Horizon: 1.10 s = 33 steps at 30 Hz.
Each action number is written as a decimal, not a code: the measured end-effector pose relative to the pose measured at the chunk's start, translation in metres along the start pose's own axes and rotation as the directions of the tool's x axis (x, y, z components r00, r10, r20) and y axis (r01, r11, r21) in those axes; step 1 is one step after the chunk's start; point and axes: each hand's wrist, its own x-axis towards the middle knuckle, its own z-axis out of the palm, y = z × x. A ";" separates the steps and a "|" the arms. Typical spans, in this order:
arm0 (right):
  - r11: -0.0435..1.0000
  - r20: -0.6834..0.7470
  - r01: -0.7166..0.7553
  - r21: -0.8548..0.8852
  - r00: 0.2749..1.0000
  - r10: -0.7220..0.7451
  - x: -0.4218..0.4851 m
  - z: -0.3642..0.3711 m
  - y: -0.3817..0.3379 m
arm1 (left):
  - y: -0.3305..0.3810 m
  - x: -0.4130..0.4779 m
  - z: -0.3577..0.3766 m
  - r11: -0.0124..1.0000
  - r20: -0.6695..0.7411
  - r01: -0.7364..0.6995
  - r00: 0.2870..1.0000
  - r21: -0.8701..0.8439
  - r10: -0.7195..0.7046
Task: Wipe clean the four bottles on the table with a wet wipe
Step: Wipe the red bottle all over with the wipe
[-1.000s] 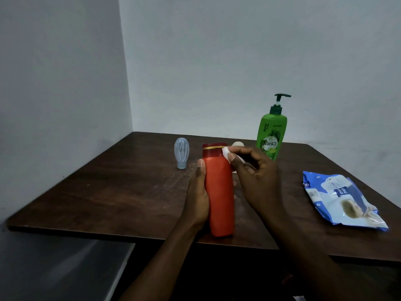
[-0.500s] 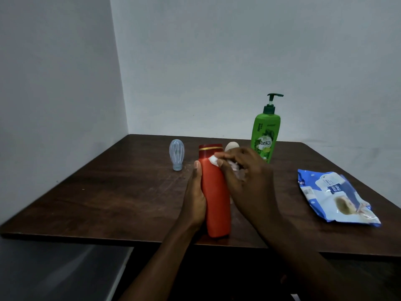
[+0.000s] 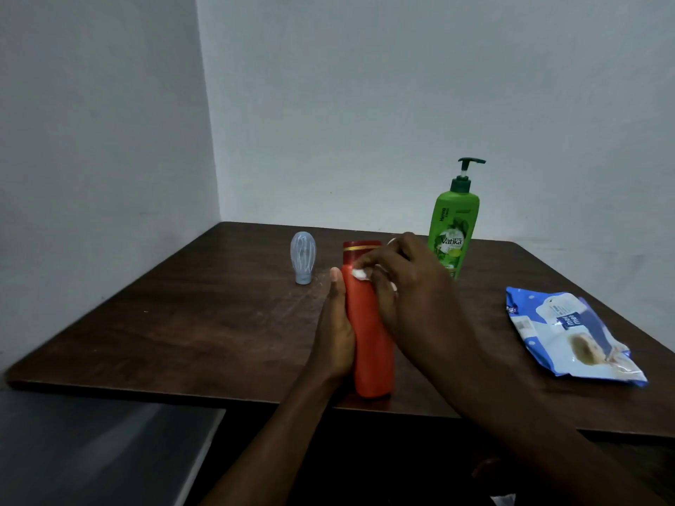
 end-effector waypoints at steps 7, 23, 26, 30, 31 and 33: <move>0.993 -0.084 -0.110 0.032 0.990 0.113 -0.001 -0.006 0.035 | 0.009 -0.010 0.000 0.996 0.086 0.014 0.996 0.092 -0.022; 0.968 0.004 0.050 0.247 0.999 -0.053 -0.040 0.004 0.031 | 0.006 0.001 -0.005 0.992 -0.041 0.126 0.991 -0.016 -0.126; 0.965 0.155 0.115 0.235 0.976 -0.154 -0.066 0.008 0.034 | 0.008 0.005 -0.006 0.979 -0.042 0.181 0.982 -0.098 -0.186; 0.958 0.293 0.151 0.244 0.930 -0.221 -0.091 0.001 0.031 | 0.009 0.006 -0.010 0.972 -0.015 0.187 0.981 -0.139 -0.191; 0.954 0.300 0.153 0.258 0.926 -0.229 -0.093 -0.001 0.030 | 0.010 0.006 -0.010 0.970 -0.007 0.199 0.979 -0.142 -0.202; 0.950 0.281 0.164 0.267 0.930 -0.239 -0.090 -0.003 0.031 | 0.009 0.006 -0.009 0.963 0.005 0.220 0.975 -0.154 -0.222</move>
